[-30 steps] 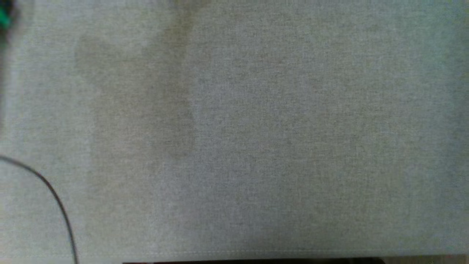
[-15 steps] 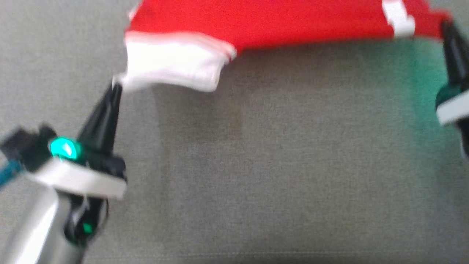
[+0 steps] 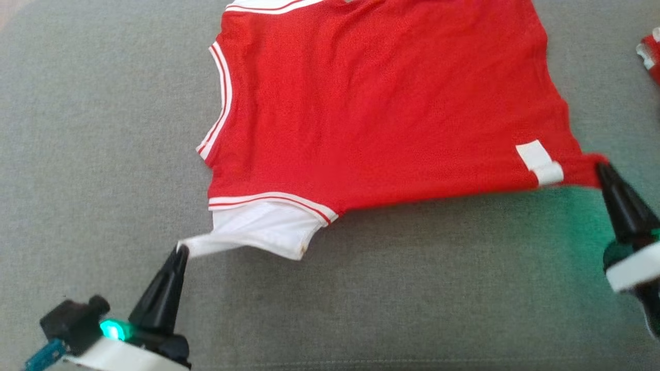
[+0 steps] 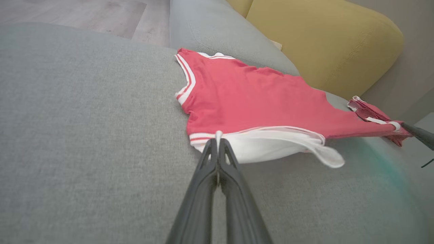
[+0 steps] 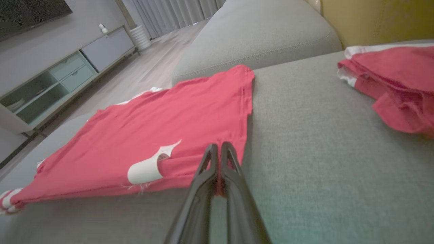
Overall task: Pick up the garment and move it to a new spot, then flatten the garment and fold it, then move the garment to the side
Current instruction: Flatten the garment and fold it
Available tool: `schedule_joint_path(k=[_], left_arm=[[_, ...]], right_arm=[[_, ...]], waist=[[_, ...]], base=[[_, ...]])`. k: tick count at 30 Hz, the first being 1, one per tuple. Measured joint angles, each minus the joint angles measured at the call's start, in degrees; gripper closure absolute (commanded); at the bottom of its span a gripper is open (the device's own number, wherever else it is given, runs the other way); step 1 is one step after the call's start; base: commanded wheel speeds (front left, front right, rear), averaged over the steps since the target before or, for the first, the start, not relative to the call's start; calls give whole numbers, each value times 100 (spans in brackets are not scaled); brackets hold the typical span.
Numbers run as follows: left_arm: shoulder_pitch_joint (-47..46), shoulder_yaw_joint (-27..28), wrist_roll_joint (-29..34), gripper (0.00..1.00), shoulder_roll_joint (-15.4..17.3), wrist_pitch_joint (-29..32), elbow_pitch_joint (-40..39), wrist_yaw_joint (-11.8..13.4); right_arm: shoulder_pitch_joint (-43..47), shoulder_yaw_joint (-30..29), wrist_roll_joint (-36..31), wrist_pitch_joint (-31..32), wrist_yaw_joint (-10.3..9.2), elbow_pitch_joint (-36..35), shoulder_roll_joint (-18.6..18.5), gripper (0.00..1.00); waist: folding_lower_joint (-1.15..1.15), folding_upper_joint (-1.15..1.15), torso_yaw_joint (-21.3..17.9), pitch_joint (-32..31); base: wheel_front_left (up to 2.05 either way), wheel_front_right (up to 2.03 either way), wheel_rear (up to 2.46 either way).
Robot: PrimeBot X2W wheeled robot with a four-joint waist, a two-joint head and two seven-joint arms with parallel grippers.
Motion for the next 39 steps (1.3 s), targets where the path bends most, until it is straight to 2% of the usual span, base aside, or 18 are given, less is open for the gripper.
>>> schedule_joint_path(k=[6, 10, 18, 24, 31, 39], left_arm=[[8, -16, -108, 100, -42, 11, -86, 0], [-515, -40, -208, 100, -154, 189, -5, 0], [-1891, -90, -424, 100, -202, 434, 477, 0], [-2738, -285, -477, 100, -64, 425, 822, 0], [-3596, -767, -503, 100, 87, 292, 1256, 0], [-4134, -1001, -501, 100, 185, 64, 1639, 0]], right_arm=[[435, -436, -177, 349, 0, -374, 231, 100], [383, -661, -334, 676, 0, -452, 479, 100], [-518, -742, -694, 1104, 0, -252, 761, 100], [-1183, -769, -861, 1162, 0, 48, 875, 100], [-1762, -727, -1015, 1159, 0, 397, 871, 100], [-1978, -686, -1081, 956, 0, 648, 871, 100]], waist=[[0, 0, 31, 37], [0, 0, 71, 154], [0, 0, 81, 533], [0, 0, 85, 779], [1, 0, 118, 1032], [1, 0, 133, 1166]], base=[[0, 0, 0], [0, 0, 0], [0, 0, 0], [0, 0, 0], [0, 0, 0], [0, 0, 0]])
